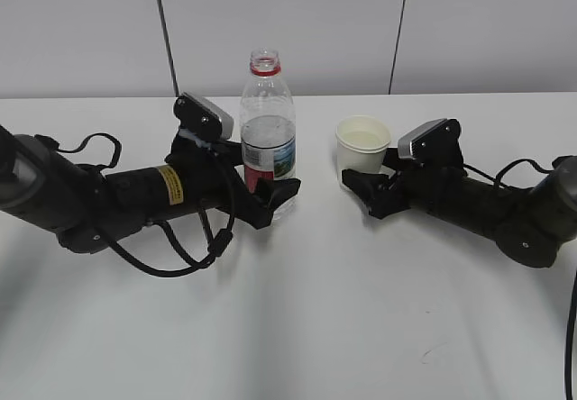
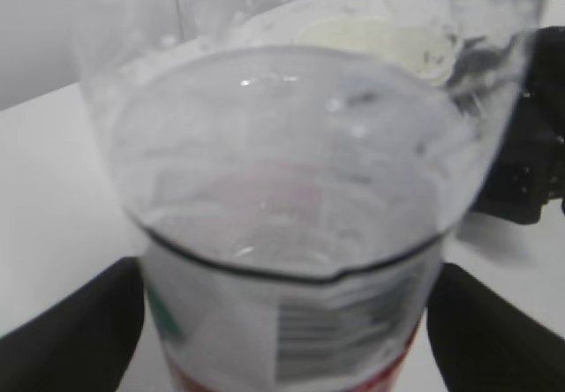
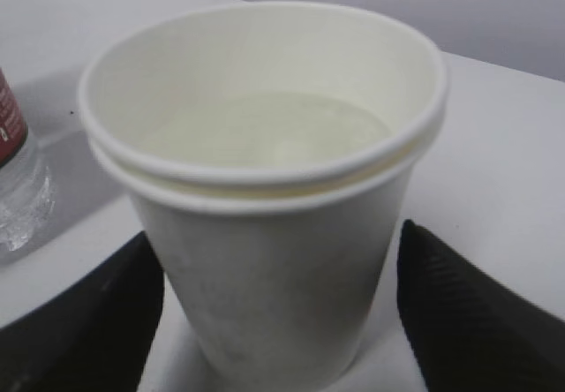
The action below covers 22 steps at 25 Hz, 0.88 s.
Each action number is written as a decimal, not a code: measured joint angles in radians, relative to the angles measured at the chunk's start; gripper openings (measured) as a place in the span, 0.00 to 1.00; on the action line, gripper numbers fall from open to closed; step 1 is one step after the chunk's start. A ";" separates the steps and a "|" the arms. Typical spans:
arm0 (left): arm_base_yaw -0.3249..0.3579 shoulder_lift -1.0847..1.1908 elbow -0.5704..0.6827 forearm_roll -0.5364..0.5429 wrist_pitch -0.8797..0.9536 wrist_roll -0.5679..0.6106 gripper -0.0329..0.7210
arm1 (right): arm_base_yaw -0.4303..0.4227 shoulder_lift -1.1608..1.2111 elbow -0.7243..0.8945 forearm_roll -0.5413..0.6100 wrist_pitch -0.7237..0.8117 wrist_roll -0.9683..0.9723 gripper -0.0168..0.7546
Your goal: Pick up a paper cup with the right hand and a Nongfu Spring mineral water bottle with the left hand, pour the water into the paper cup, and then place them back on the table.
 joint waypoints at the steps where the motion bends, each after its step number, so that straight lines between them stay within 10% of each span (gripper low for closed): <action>1: 0.000 -0.008 0.003 0.000 0.023 0.000 0.82 | 0.000 0.000 0.000 0.000 0.000 0.007 0.81; 22: 0.121 -0.136 0.186 -0.067 0.156 0.000 0.82 | -0.061 -0.149 0.101 -0.047 0.224 0.036 0.79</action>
